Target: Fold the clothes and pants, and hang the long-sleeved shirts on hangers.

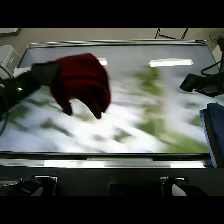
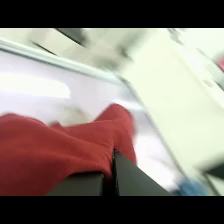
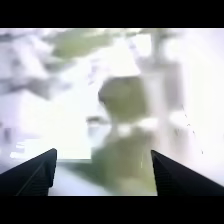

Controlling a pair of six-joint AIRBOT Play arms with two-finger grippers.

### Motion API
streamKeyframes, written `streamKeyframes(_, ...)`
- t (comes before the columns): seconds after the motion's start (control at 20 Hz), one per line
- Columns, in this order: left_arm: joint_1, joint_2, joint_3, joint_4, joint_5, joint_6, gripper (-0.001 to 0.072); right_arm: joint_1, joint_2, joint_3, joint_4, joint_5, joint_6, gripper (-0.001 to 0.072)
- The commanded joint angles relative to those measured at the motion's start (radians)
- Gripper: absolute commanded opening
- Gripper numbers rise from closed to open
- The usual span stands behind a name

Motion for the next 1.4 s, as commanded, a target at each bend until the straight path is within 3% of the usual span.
streamKeyframes(0.0, -0.287, 0.000, -0.075, 0.004, 0.116, -0.011, 0.0017, 0.001, 0.070, 0.001, -0.016, -0.013, 0.000, 0.0668)
streamKeyframes(0.15, -0.420, -0.128, -0.178, 0.003, 0.216, -0.122, 0.0017, 0.001, 0.086, 0.000, -0.004, 0.025, 0.024, 0.0668)
streamKeyframes(0.35, -0.539, -0.436, -0.194, -0.026, 0.190, -0.212, 0.0020, 0.001, 0.084, 0.000, 0.034, 0.075, 0.049, 0.0668)
streamKeyframes(0.4, -0.556, -0.499, -0.177, -0.036, 0.153, -0.213, 0.0171, 0.001, 0.080, -0.001, 0.037, 0.075, 0.049, 0.0668)
streamKeyframes(0.45, -0.552, -0.538, -0.148, -0.035, 0.084, -0.215, 0.0615, 0.001, 0.071, -0.003, 0.039, 0.079, 0.049, 0.0668)
streamKeyframes(0.5, -0.523, -0.549, -0.116, -0.034, 0.008, -0.209, 0.0720, 0.001, 0.057, -0.008, 0.051, 0.089, 0.049, 0.0668)
streamKeyframes(0.6, -0.402, -0.523, -0.048, -0.001, -0.149, -0.156, 0.0719, 0.001, 0.022, -0.056, 0.113, 0.129, 0.033, 0.0670)
streamKeyframes(0.7, -0.229, -0.474, 0.006, 0.063, -0.280, -0.157, 0.0719, 0.001, -0.012, -0.166, 0.210, 0.148, -0.001, 0.0675)
streamKeyframes(0.85, 0.014, -0.439, 0.015, 0.128, -0.461, -0.203, 0.0718, 0.002, -0.041, -0.384, 0.312, 0.087, -0.018, 0.0688)
streamKeyframes(0.95, 0.093, -0.443, -0.029, 0.225, -0.573, -0.210, 0.0718, 0.001, -0.045, -0.532, 0.344, 0.014, -0.026, 0.0688)
streamKeyframes(1.1, 0.079, -0.444, -0.176, 0.263, -0.554, -0.200, 0.0717, 0.001, -0.045, -0.686, 0.362, -0.060, -0.040, 0.0691)
streamKeyframes(1.35, -0.087, -0.491, -0.317, 0.175, -0.287, -0.190, 0.0716, 0.001, -0.062, -0.764, 0.453, -0.117, -0.072, 0.0710)
